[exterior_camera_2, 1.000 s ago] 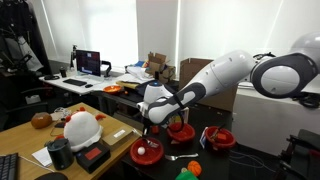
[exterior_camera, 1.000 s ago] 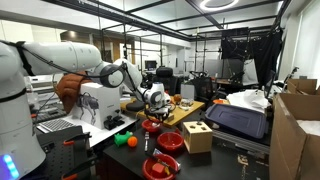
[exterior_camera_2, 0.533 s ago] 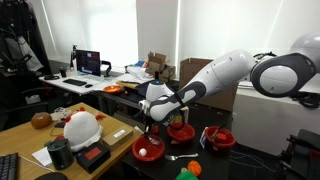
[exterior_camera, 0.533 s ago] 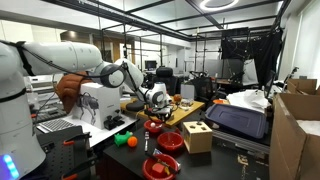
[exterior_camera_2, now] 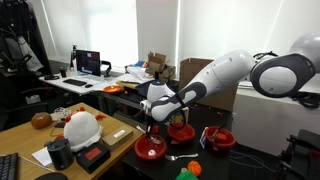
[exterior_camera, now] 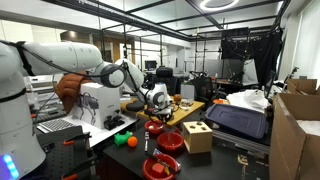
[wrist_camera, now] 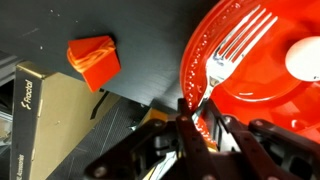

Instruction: Remove the fork from the orange plate and put it on the table

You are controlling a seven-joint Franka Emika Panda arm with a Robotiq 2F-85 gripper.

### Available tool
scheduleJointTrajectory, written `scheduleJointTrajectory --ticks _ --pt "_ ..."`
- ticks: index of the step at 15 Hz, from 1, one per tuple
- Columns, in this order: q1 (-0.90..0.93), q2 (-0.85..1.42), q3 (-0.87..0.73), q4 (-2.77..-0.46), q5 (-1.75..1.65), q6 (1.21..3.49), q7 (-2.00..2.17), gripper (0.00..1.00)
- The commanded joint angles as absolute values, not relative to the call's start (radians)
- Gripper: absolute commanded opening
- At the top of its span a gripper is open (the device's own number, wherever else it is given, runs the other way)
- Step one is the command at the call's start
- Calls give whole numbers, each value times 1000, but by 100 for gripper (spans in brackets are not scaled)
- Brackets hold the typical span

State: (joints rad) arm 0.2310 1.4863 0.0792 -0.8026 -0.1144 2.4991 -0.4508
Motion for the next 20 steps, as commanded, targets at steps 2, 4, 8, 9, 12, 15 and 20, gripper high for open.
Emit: scheduleJointTrajectory --ticks 2,4,8,9,12,15,20 --pt "227 1486 79 -805 -135 2474 -439 5" --pt "224 1486 80 -805 -133 2471 -437 5" --pt "212 1486 81 -805 -130 2448 -438 5" --pt "208 1486 83 -804 -128 2441 -441 5" --pt "200 1485 86 -800 -125 2420 -440 5" --pt "202 1484 93 -797 -124 2419 -444 5" --pt "207 1485 109 -802 -124 2412 -460 67"
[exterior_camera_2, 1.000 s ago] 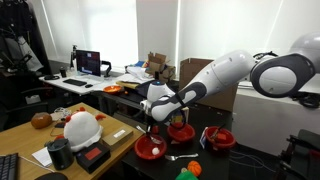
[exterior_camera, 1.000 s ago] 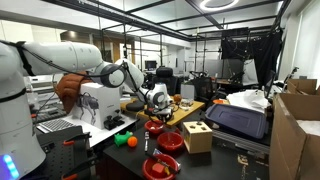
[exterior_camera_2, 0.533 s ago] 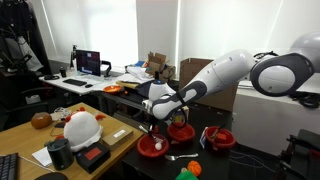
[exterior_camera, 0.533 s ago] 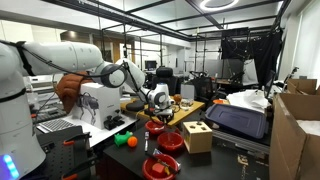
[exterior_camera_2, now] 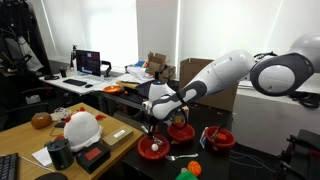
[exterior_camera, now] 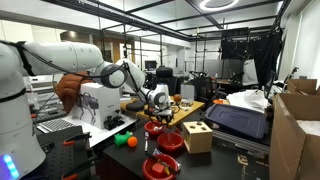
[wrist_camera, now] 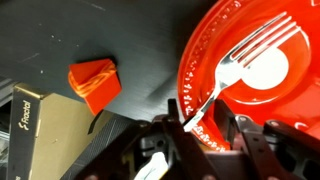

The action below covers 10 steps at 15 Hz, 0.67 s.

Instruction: Remove the fork from the orange plate and put it on the table

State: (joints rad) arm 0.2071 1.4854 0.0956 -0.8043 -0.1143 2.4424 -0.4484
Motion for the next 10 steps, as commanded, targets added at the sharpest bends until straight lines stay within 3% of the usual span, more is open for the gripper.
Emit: scheduleJointTrajectory --ticks 1,5,10 --pt "209 1486 109 -803 -124 2408 -460 73" --pt "213 1486 106 -801 -125 2397 -457 100" --pt "209 1486 101 -788 -121 2407 -440 100"
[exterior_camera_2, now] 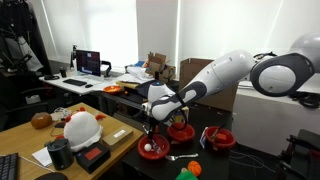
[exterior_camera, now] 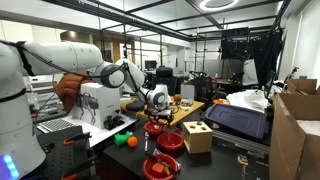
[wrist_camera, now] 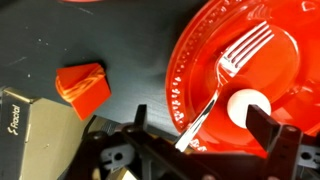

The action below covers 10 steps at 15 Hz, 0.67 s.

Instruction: Remove the fork from the orange plate and put it on the table

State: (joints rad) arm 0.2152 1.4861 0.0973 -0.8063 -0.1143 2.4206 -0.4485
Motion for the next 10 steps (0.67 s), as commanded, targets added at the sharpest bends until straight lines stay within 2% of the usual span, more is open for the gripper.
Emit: scheduleJointTrajectory --ticks 1,10 --pt "206 1486 105 -781 -118 2403 -441 100" --pt "199 1483 140 -729 -70 2428 -409 100"
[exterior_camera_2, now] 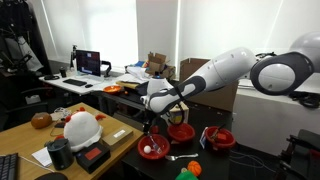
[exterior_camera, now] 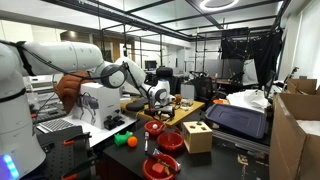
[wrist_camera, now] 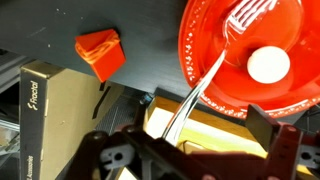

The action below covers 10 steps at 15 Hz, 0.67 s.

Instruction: Remove the fork from the orange plate and put it on the table

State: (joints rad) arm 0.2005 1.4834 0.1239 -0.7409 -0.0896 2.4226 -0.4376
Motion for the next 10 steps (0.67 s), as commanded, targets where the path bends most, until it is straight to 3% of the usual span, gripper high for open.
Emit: scheduleJointTrajectory --ticks 1,10 --pt "201 1483 142 -731 -67 2427 -402 100" --pt "207 1484 135 -753 -58 2496 -375 100"
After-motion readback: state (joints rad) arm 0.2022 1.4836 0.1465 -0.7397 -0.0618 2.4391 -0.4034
